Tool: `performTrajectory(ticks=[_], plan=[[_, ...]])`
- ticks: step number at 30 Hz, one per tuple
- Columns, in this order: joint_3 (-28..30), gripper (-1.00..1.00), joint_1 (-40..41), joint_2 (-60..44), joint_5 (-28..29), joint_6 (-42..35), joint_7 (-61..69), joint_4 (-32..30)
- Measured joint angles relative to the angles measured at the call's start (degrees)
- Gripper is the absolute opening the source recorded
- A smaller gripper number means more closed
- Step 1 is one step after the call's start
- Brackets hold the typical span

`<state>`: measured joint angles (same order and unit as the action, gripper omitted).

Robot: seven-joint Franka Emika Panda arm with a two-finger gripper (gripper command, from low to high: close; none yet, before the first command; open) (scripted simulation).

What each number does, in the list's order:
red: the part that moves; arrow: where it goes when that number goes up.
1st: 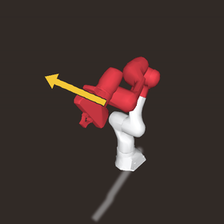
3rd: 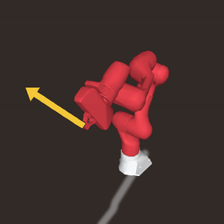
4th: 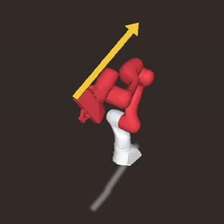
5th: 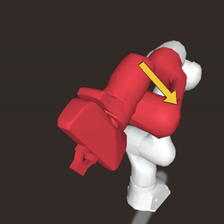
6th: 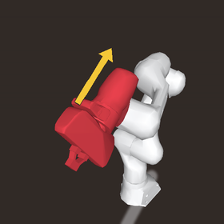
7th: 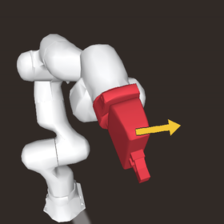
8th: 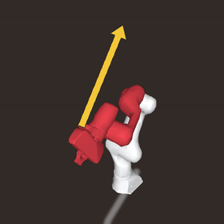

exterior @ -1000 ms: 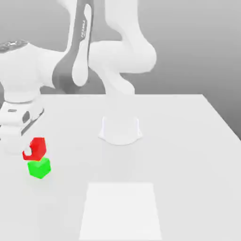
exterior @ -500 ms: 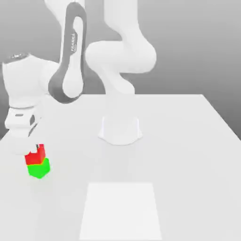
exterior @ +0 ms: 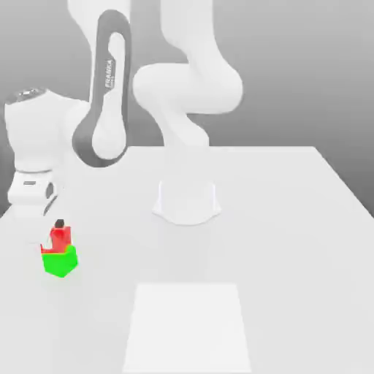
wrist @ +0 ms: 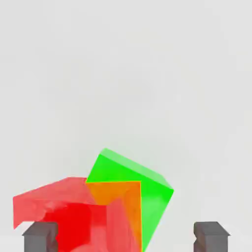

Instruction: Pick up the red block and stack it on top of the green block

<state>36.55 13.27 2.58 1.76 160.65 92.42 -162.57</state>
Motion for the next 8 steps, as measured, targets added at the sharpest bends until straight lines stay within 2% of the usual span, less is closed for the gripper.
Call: performTrajectory(ticks=[8], plan=[[-2.6, 1.00, 5.0, 8.3, 11.1, -7.3, -7.8, -0.4]])
